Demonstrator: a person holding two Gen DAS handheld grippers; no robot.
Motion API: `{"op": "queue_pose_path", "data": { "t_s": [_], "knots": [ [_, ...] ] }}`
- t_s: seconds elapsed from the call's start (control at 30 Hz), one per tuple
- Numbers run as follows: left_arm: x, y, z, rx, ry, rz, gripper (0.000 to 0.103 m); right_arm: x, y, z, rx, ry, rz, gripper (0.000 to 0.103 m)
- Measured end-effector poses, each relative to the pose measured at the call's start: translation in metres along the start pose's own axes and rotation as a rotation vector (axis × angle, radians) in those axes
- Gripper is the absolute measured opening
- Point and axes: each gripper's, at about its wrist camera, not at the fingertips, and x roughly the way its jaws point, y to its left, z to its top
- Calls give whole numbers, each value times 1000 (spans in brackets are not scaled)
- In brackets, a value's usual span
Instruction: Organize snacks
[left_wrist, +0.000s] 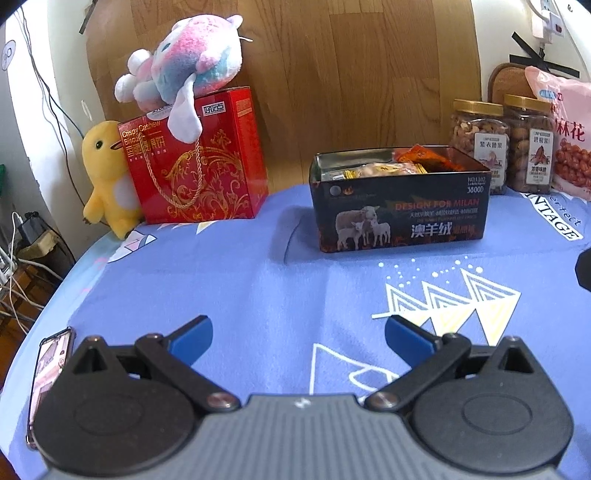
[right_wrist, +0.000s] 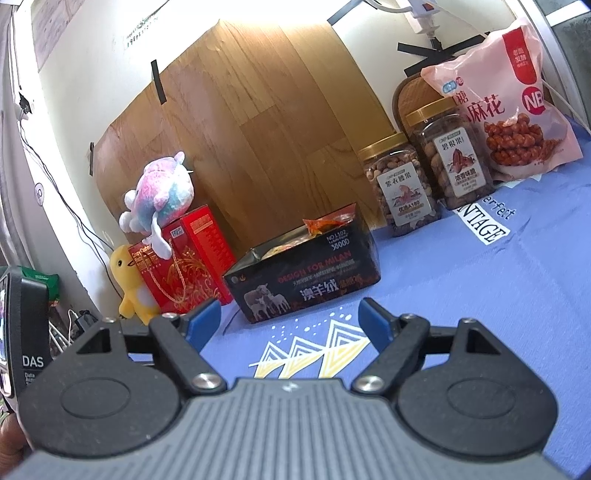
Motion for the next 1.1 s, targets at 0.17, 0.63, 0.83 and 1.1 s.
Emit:
{"op": "queue_pose_path", "data": {
  "t_s": [0.17, 0.63, 0.83, 1.1],
  "knots": [
    [1, -2, -1, 9, 5, -16, 103, 0, -2, 0, 4, 2, -1, 84],
    [7, -9, -3, 45, 26, -16, 103, 2, -4, -1, 8, 11, 2, 84],
    [8, -11, -4, 54, 33, -18, 103, 2, -4, -1, 10, 11, 1, 84],
    [8, -12, -5, 58, 38, -22, 103, 3, -4, -1, 9, 11, 2, 84]
  ]
}}
